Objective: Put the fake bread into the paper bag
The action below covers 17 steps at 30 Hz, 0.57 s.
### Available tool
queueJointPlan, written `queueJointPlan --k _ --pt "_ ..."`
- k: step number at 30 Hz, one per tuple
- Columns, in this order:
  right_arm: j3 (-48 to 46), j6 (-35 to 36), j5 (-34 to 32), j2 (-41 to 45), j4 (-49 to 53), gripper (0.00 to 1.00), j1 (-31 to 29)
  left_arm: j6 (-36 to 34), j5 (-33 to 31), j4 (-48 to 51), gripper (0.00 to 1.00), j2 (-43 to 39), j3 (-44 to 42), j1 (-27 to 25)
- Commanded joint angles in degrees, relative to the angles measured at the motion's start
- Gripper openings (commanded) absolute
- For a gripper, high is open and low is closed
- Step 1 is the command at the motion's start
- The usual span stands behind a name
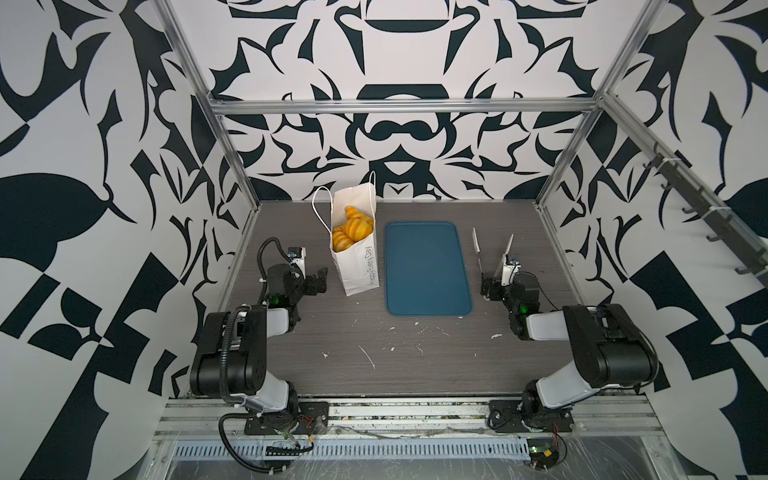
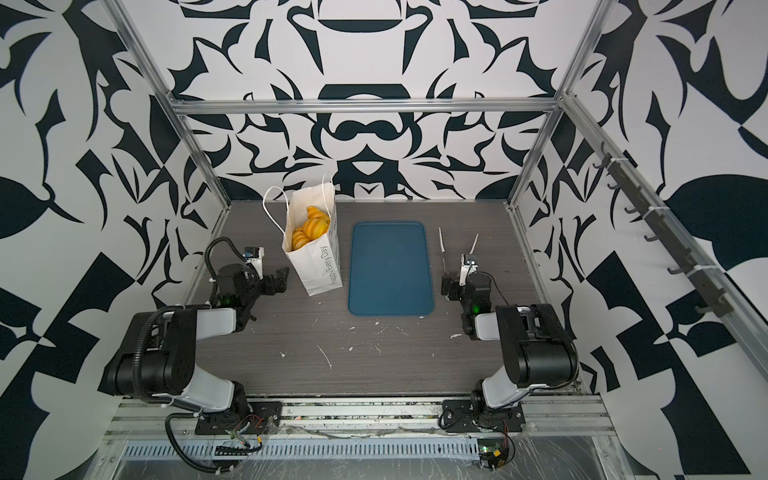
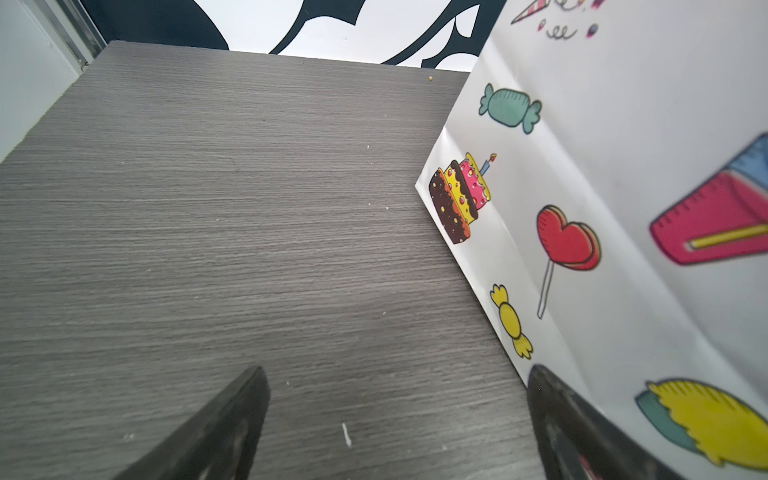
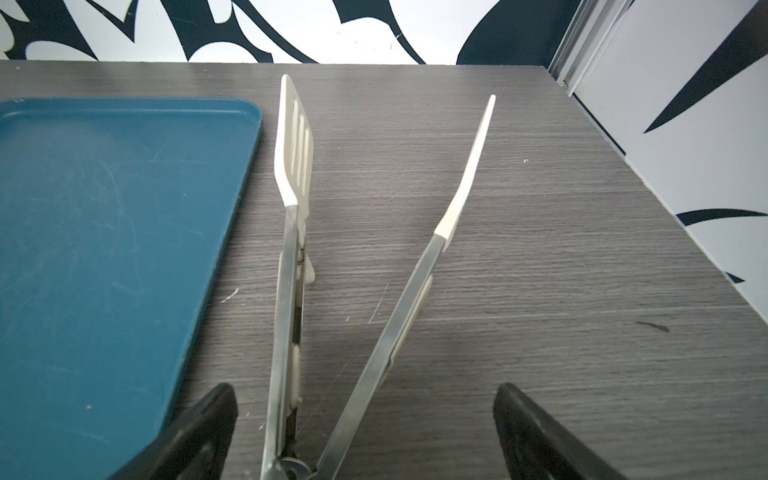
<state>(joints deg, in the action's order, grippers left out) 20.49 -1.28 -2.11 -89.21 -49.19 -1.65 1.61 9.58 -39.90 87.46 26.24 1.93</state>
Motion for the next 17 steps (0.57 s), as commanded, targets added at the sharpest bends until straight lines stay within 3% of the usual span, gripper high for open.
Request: queueJointPlan --k 1,17 --pt "-0.18 0.46 0.57 -0.01 -3.13 1.0 -0.2 -0.31 -0.08 -0.84 0.99 0.31 0.74 -0.09" --pt "-0.27 0.54 0.65 0.46 -2.46 1.0 -0.32 -0.29 -0.04 -0.79 0.99 0.39 0.76 -0.09"
